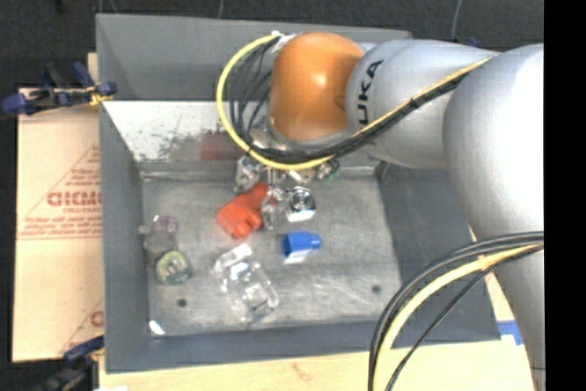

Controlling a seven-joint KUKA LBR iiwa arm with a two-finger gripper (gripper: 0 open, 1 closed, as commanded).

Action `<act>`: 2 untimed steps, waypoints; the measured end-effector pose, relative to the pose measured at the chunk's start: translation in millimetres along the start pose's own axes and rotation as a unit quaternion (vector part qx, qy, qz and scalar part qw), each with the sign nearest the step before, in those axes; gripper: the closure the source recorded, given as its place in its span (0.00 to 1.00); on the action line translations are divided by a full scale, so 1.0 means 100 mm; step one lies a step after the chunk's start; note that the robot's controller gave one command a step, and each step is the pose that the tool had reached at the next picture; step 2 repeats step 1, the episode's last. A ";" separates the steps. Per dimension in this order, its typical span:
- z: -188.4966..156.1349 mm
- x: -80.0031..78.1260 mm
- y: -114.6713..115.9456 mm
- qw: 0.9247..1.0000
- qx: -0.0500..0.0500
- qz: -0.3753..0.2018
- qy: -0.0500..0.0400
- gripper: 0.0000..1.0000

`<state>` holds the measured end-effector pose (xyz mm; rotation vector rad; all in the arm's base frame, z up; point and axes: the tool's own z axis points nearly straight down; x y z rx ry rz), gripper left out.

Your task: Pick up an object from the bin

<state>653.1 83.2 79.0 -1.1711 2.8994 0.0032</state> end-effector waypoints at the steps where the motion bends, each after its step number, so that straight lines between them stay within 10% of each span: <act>1: -0.87 -0.03 -0.03 1.000 0.003 0.003 0.002 1.00; 2: -0.87 -0.03 -0.03 1.000 0.003 0.003 0.002 1.00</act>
Offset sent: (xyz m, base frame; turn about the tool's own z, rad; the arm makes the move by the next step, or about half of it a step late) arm 0.0000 -0.0001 0.0801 0.0000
